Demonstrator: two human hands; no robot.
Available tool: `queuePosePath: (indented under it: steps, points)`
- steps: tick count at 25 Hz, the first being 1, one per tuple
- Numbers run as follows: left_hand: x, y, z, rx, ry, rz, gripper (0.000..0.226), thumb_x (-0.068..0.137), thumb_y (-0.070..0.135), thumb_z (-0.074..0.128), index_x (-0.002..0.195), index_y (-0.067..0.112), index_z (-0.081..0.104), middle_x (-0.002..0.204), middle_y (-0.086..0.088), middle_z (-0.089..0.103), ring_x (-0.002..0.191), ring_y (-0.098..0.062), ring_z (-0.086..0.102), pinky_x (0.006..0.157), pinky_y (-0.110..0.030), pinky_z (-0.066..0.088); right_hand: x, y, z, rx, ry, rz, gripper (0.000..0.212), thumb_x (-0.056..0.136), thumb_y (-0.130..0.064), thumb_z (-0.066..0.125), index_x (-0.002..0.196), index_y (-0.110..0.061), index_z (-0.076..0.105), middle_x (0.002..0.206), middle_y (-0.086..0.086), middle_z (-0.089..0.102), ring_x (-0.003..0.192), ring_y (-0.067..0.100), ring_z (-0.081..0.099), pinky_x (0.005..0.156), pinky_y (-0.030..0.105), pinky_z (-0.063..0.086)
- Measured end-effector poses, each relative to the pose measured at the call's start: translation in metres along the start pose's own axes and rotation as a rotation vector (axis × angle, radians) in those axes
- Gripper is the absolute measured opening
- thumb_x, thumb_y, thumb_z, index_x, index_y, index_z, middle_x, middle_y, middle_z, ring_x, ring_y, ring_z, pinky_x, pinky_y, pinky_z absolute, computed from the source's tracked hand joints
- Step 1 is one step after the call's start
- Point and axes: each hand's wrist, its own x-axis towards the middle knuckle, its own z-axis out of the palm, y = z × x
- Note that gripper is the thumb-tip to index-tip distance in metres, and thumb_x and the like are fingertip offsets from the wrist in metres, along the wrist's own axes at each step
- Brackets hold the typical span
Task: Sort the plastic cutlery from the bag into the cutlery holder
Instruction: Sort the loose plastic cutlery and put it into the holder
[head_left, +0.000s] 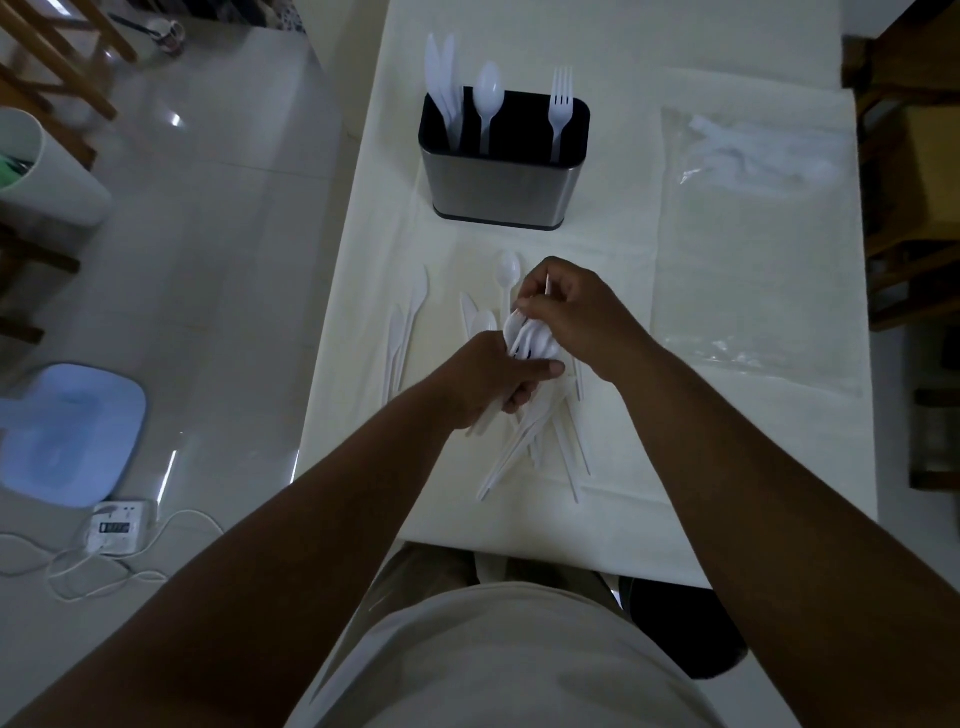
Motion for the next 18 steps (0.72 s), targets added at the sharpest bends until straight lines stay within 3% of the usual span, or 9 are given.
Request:
queuePosePath:
  steps: [2,5,7,9,12,15,18]
  points:
    - [-0.002,0.002,-0.005,-0.103,-0.034,-0.023,0.017,0.089,0.019,0.070,0.081,0.009,0.059,0.062,-0.005,0.058,0.052,-0.015,0.053,0.054,-0.027,0.048,-0.001,0.000,-0.003,0.052,-0.066,-0.030,0.015,0.095,-0.019,0.057,0.102,-0.022,0.070,0.110,-0.007,0.071,0.104,0.014,0.065,0.093,0.028,0.053]
    - [-0.005,0.004,-0.007,-0.073,-0.045,-0.006,0.018,0.091,0.019,0.067,0.079,0.009,0.058,0.060,-0.002,0.057,0.053,-0.014,0.053,0.054,-0.024,0.048,-0.007,-0.004,-0.008,0.069,-0.239,-0.053,0.028,0.101,-0.020,0.051,0.123,-0.027,0.067,0.131,-0.009,0.064,0.120,0.008,0.057,0.103,0.025,0.045]
    - [-0.004,0.004,-0.007,-0.066,-0.008,0.005,0.019,0.092,0.020,0.066,0.079,0.009,0.057,0.060,-0.003,0.055,0.053,-0.014,0.052,0.054,-0.025,0.047,-0.006,-0.006,-0.009,-0.026,-0.189,-0.061,0.028,0.101,-0.031,0.052,0.126,-0.029,0.064,0.134,-0.007,0.062,0.120,0.010,0.056,0.097,0.021,0.046]
    - [0.001,0.004,-0.006,-0.019,0.034,0.015,0.019,0.092,0.021,0.065,0.082,0.009,0.056,0.061,-0.005,0.055,0.052,-0.014,0.051,0.055,-0.027,0.047,-0.004,-0.007,-0.010,-0.137,-0.078,-0.074,0.030,0.097,-0.040,0.057,0.122,-0.026,0.065,0.124,-0.007,0.065,0.109,0.012,0.060,0.083,0.013,0.046]
    - [0.007,0.004,-0.003,0.176,0.061,0.033,0.018,0.090,0.021,0.069,0.081,0.011,0.057,0.058,-0.004,0.057,0.047,-0.015,0.050,0.052,-0.026,0.047,-0.002,-0.007,-0.006,-0.199,-0.077,-0.061,0.021,0.093,-0.036,0.065,0.110,-0.024,0.066,0.104,-0.009,0.063,0.091,0.011,0.062,0.065,0.011,0.045]
    - [0.007,0.002,-0.001,0.205,0.086,0.054,0.017,0.088,0.021,0.072,0.079,0.012,0.060,0.060,-0.003,0.064,0.047,-0.012,0.058,0.052,-0.024,0.052,0.002,-0.006,-0.011,-0.146,-0.052,-0.047,0.013,0.089,-0.028,0.071,0.097,-0.018,0.070,0.087,-0.004,0.066,0.072,0.013,0.066,0.052,0.013,0.046]
    - [0.004,-0.009,-0.002,0.275,0.128,0.044,0.020,0.091,0.033,0.066,0.091,0.013,0.061,0.069,-0.004,0.065,0.057,-0.016,0.063,0.062,-0.031,0.057,0.009,-0.003,-0.029,-0.037,0.059,0.019,0.012,0.088,-0.024,0.072,0.094,-0.014,0.071,0.077,0.003,0.067,0.056,0.011,0.061,0.045,0.014,0.044]
